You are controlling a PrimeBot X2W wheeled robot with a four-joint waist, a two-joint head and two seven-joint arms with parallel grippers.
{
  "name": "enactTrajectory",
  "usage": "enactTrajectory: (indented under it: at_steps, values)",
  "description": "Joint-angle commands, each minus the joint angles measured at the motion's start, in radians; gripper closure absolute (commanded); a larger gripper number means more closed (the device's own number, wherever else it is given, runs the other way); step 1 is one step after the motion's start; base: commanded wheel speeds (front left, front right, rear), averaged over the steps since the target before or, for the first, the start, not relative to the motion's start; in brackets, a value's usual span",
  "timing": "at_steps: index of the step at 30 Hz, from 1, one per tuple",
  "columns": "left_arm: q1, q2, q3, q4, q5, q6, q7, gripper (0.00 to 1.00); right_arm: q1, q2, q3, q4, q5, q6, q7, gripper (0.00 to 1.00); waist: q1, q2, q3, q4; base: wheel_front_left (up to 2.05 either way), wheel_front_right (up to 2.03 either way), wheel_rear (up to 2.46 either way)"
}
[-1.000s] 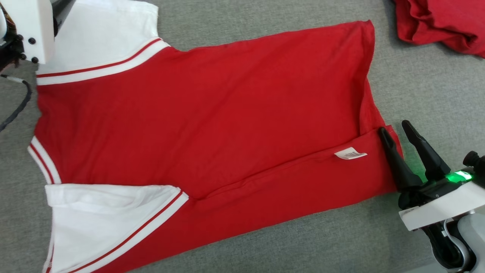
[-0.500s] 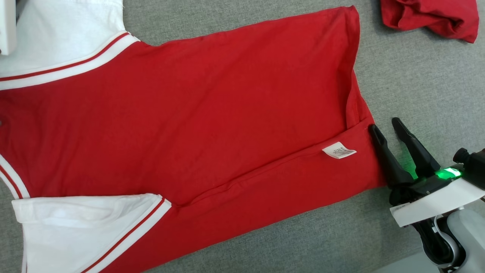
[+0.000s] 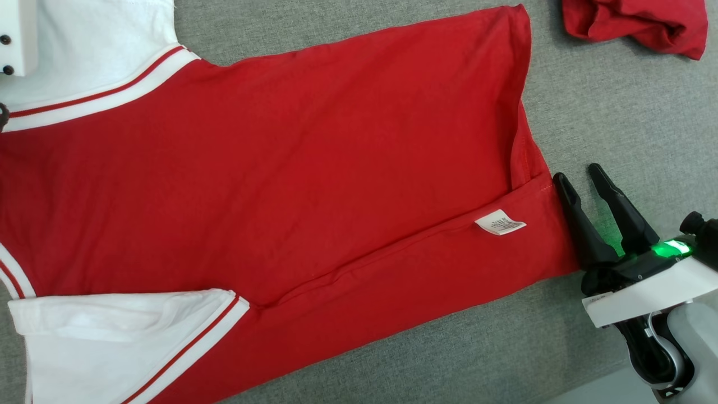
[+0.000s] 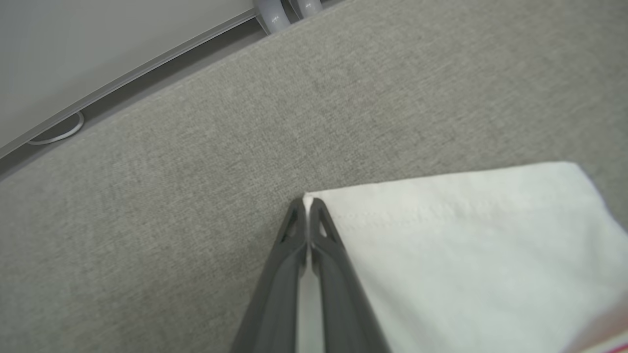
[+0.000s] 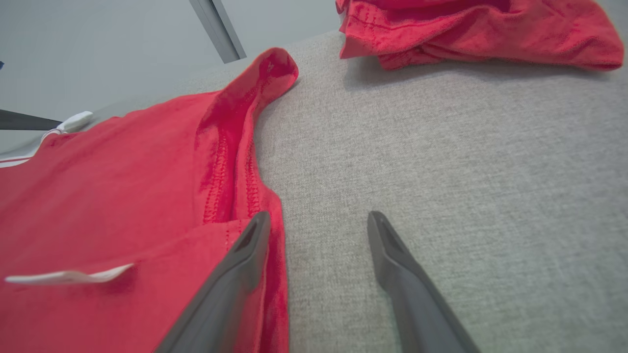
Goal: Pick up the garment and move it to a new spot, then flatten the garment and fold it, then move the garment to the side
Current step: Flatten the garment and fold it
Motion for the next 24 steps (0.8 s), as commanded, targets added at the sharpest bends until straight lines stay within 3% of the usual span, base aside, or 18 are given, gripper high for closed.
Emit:
enactTrajectory:
  at_steps: [1,9,15,20,24]
  values:
    - [0.034,0.009,-0.014,0.01,-0.002,-0.005,0.013,1.0,-0.016,-0.004,-0.001,-0.004,-0.009,0.0,-0.001,0.0,0.0,0.0,0.0,-0.001,0.0,0.0,0.0]
    - [0.044,0.003,0.009,-0.019,-0.003,-0.02,-0.093,1.0,-0.092,-0.035,0.032,0.039,-0.008,0.0,0.049,0.0,0.0,0.0,-0.056,0.028,0.0,0.0,0.0]
    - [0.101,0.016,0.017,-0.097,-0.039,-0.024,-0.105,1.0,-0.242,-0.013,0.019,0.087,0.054,0.0,0.321,0.0,0.0,0.0,-0.122,0.065,0.0,0.0,0.0]
    - [0.138,0.039,0.016,-0.187,-0.058,-0.008,-0.084,1.0,-0.351,0.038,-0.05,0.168,0.171,0.0,0.544,0.0,0.0,0.0,-0.14,0.095,0.0,0.0,0.0]
    - [0.144,0.033,0.011,-0.255,-0.061,0.001,-0.077,1.0,-0.406,0.029,-0.135,0.236,0.286,0.0,0.682,0.0,0.0,0.0,-0.13,0.131,0.0,0.0,0.0]
